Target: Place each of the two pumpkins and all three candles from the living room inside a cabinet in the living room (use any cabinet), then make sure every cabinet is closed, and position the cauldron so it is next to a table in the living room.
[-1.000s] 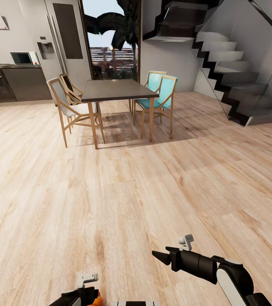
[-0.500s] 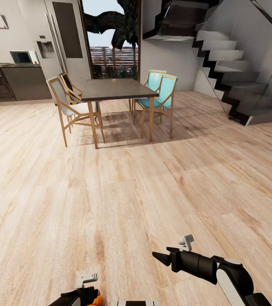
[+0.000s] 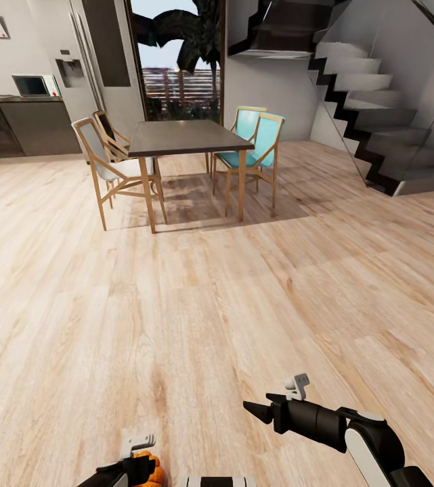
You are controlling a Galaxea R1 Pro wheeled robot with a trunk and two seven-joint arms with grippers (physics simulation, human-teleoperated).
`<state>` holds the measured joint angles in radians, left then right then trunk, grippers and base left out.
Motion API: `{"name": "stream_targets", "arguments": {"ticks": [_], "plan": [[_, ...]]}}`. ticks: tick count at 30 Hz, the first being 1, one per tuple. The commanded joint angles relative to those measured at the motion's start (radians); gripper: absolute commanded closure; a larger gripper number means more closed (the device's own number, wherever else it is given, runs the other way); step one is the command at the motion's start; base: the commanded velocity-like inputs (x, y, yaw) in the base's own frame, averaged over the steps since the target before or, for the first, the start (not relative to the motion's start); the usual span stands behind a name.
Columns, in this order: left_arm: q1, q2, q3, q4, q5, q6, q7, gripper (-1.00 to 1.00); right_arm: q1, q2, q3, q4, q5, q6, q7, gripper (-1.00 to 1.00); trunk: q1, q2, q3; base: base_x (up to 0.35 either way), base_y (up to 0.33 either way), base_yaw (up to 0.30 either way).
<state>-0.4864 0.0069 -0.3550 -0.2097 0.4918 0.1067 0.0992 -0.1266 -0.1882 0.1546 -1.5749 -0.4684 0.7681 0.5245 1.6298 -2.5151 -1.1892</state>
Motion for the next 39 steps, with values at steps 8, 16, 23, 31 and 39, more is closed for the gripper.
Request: {"name": "stream_targets", "arguments": {"ticks": [8, 16, 23, 31, 39], "plan": [[0.0, 0.002, -0.008, -0.003, 0.008, 0.0, 0.007, -1.0, 0.0, -0.001, 0.0, -0.001, -0.003, 0.005, 0.0, -1.0, 0.002, -0.001, -0.02, 0.0, 0.0, 0.0], [0.0, 0.002, -0.008, -0.003, 0.006, -0.001, 0.007, -1.0, -0.001, -0.001, 0.0, -0.001, -0.003, 0.005, 0.0, -1.0, 0.002, -0.001, -0.02, 0.0, 0.0, 0.0], [0.0, 0.002, -0.009, -0.003, 0.005, -0.001, 0.007, -1.0, -0.001, -0.001, 0.0, -0.001, -0.003, 0.005, -0.001, -1.0, 0.004, -0.003, -0.039, 0.0, 0.0, 0.0], [0.0, 0.002, -0.009, -0.003, 0.005, -0.001, 0.007, -1.0, -0.001, -0.001, 0.0, -0.001, -0.003, 0.005, 0.0, -1.0, 0.004, -0.003, -0.039, 0.0, 0.0, 0.0], [0.0, 0.002, -0.009, -0.004, 0.005, -0.002, 0.007, -1.0, -0.001, -0.001, 0.0, -0.001, -0.003, 0.005, 0.0, -1.0, 0.005, -0.003, -0.043, 0.0, 0.0, 0.0]]}}
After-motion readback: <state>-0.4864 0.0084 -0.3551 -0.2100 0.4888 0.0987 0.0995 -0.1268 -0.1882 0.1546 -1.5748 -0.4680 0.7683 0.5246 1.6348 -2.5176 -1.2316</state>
